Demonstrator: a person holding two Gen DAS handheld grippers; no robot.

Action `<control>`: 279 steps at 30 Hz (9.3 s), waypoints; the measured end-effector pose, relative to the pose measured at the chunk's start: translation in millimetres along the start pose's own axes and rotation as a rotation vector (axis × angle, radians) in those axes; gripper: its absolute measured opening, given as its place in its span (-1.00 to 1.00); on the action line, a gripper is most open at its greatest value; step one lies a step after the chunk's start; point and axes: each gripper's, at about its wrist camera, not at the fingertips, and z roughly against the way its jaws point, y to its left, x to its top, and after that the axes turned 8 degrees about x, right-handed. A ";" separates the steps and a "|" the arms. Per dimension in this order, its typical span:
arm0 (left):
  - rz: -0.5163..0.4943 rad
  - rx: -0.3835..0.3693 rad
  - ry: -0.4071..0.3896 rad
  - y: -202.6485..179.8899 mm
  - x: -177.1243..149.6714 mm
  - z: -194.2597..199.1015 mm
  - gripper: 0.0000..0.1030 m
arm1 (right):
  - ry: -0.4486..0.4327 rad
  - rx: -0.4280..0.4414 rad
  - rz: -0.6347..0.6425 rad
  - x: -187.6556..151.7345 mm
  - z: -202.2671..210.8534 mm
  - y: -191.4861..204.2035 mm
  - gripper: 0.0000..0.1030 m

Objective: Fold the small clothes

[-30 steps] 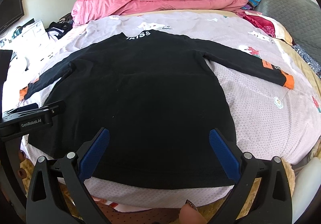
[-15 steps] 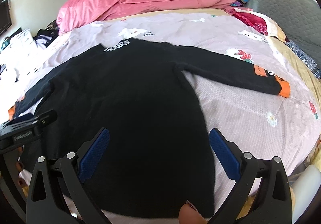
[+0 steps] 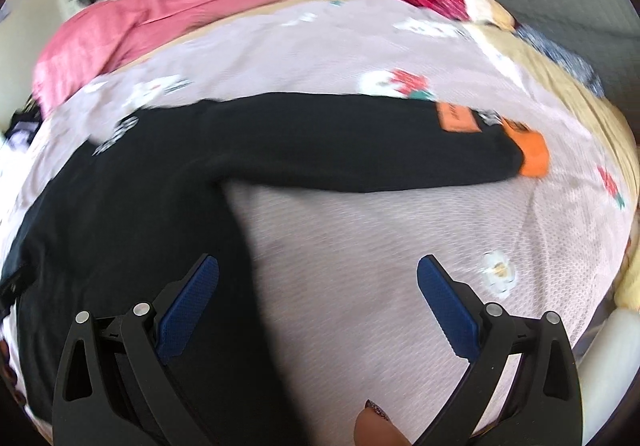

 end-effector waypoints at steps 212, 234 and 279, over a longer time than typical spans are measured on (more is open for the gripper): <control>0.089 -0.145 0.042 71.2 46.1 -57.6 0.30 | 0.107 0.385 0.236 70.1 -60.3 116.7 0.54; 0.121 -0.070 -0.050 101.2 38.7 -8.8 0.82 | -0.031 0.443 0.365 57.5 -22.0 155.7 0.77; 0.467 0.096 -0.045 274.7 -37.4 6.6 0.82 | -0.006 0.598 0.739 -31.8 3.3 309.4 0.82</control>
